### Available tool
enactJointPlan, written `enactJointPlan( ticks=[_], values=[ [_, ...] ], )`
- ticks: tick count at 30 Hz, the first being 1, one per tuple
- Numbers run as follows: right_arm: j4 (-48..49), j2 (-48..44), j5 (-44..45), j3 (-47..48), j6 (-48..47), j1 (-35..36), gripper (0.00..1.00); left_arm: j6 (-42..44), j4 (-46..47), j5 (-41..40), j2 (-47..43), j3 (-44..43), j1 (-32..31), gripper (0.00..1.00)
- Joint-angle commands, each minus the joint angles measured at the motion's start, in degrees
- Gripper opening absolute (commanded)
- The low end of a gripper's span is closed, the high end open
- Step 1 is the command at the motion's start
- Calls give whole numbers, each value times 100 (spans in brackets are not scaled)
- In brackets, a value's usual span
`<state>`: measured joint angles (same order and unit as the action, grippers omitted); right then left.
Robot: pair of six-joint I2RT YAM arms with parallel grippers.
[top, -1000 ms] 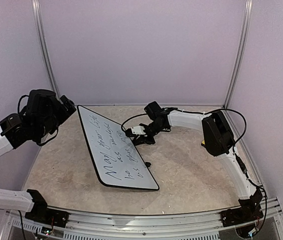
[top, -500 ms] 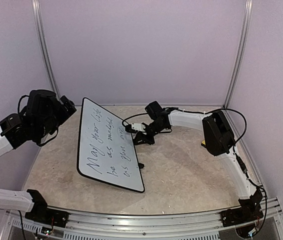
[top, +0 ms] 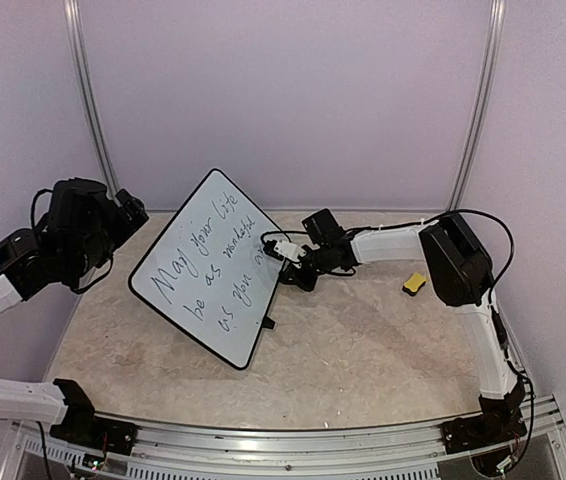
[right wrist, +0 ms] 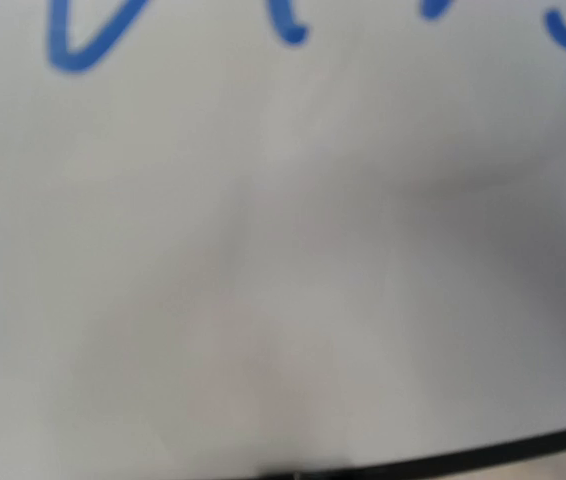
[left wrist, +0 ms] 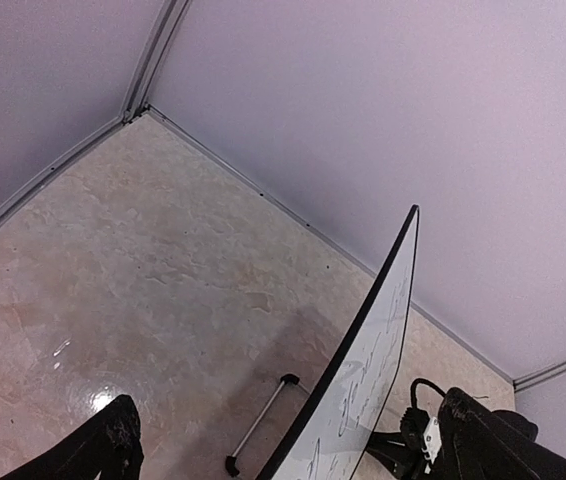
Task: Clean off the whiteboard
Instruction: Rotate the whiteboard at the center of the board.
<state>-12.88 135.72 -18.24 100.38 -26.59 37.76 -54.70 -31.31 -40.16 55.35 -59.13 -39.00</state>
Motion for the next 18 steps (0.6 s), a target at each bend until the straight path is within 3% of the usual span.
enactJointPlan(
  ticks=[1, 18],
  values=[
    [-142, -74, 1612, -771, 871, -288, 0, 205, 114, -235, -109, -34, -28, 99],
    [150, -779, 2941, -2318, 3261, -387, 0, 430, 362, -342, -251, 44, -38, 99]
  ],
)
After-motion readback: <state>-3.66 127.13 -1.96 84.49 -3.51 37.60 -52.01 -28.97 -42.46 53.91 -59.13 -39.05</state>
